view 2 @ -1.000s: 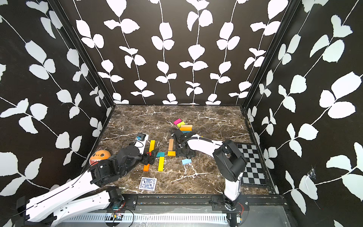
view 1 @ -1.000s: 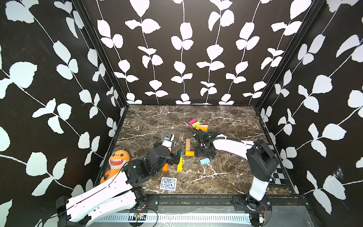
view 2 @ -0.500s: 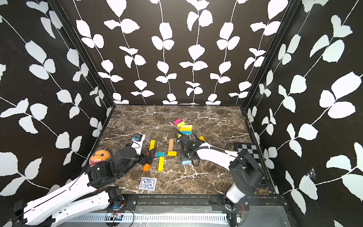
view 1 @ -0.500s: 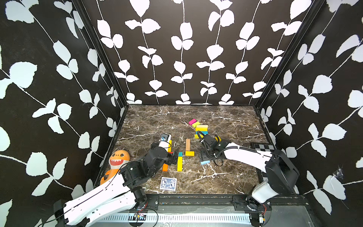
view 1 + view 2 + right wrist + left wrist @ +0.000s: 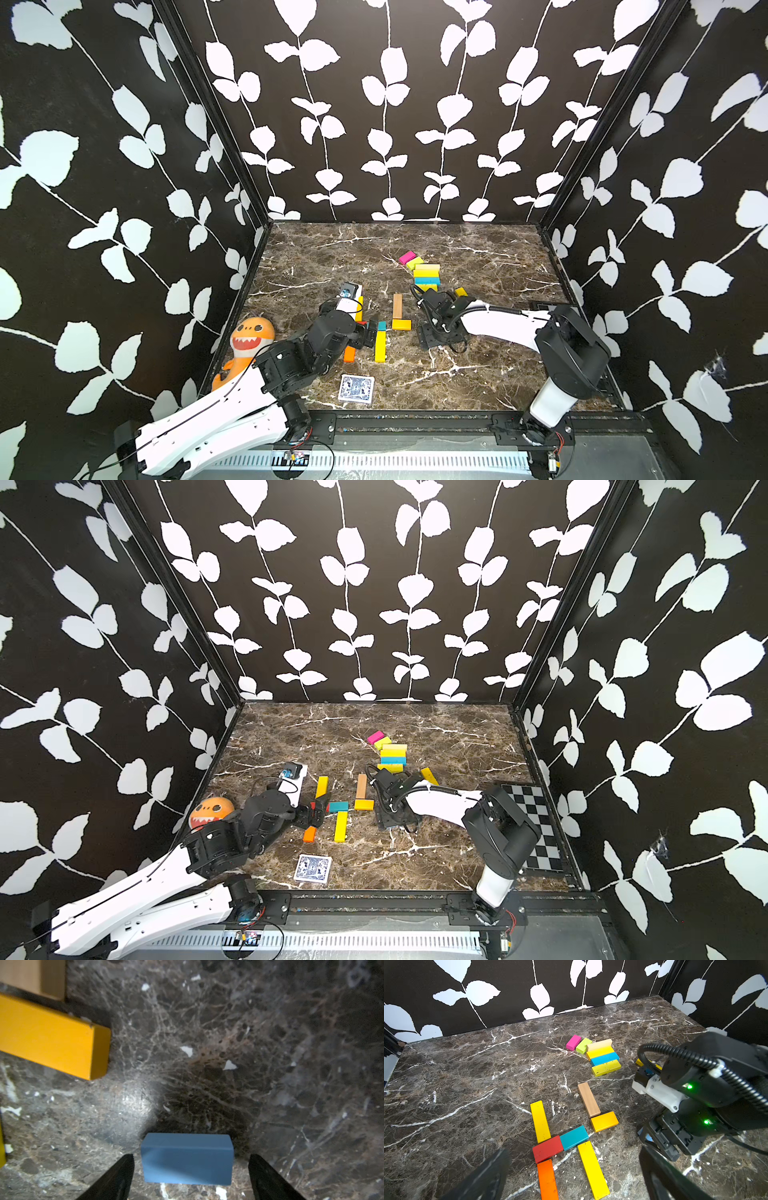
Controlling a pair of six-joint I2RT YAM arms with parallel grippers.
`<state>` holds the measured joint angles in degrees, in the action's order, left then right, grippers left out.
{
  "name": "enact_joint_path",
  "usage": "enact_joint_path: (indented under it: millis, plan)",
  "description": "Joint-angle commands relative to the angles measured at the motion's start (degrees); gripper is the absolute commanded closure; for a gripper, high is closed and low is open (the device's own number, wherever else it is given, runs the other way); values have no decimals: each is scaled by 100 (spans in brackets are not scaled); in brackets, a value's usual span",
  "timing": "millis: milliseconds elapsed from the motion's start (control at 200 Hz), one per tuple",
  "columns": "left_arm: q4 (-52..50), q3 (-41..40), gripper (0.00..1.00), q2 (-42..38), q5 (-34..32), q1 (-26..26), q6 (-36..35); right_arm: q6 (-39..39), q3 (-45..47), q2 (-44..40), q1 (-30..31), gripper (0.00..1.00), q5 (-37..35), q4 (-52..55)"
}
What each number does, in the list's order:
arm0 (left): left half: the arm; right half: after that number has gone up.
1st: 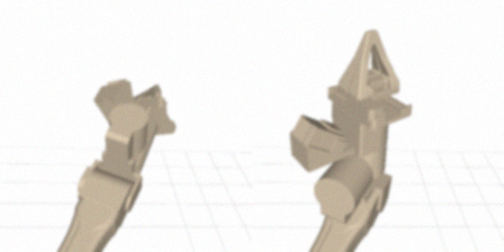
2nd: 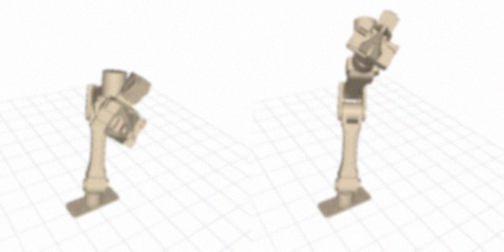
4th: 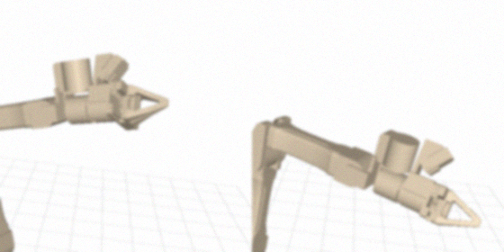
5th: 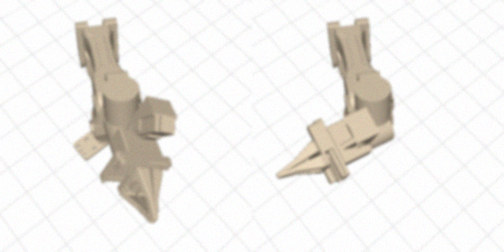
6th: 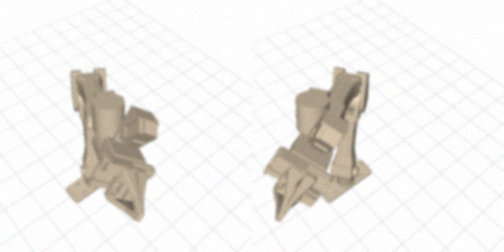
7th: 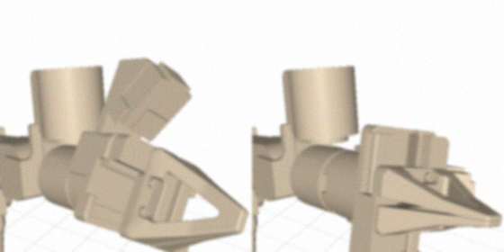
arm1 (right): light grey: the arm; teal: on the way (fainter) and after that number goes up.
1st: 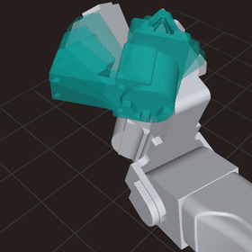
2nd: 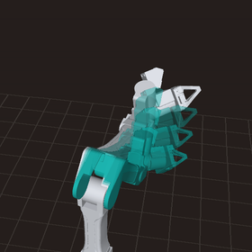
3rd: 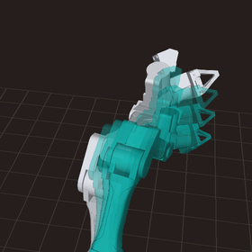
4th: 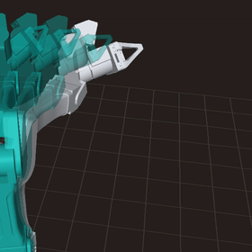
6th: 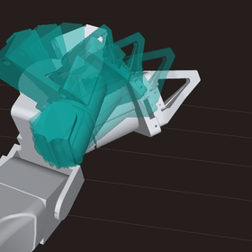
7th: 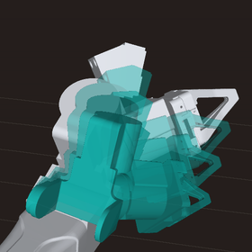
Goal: Assemble the letter h with building blocks
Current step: Pick up the building block from the center of the board, then assemble the building block at the center of the board.
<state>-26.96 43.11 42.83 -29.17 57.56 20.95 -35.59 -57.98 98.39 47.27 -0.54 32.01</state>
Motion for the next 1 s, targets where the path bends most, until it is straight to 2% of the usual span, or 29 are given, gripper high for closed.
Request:
enact_joint_path:
  millis: [0, 455, 756, 996]
  plan:
    - [-81, -48, 1, -8, -74, -43, 14, -61, -42, 186, 2, 18, -4, 78]
    - [-69, -60, 1, 29, -55, -78, 19, -87, -56, 182, 4, 45, -209, 22]
    - [-91, -72, 1, -16, -60, -87, 32, -312, -539, -22, 12, 46, -369, 240]
    - [-99, -83, 1, -98, -51, -87, 27, -733, -1152, 408, 6, 46, -309, 403]
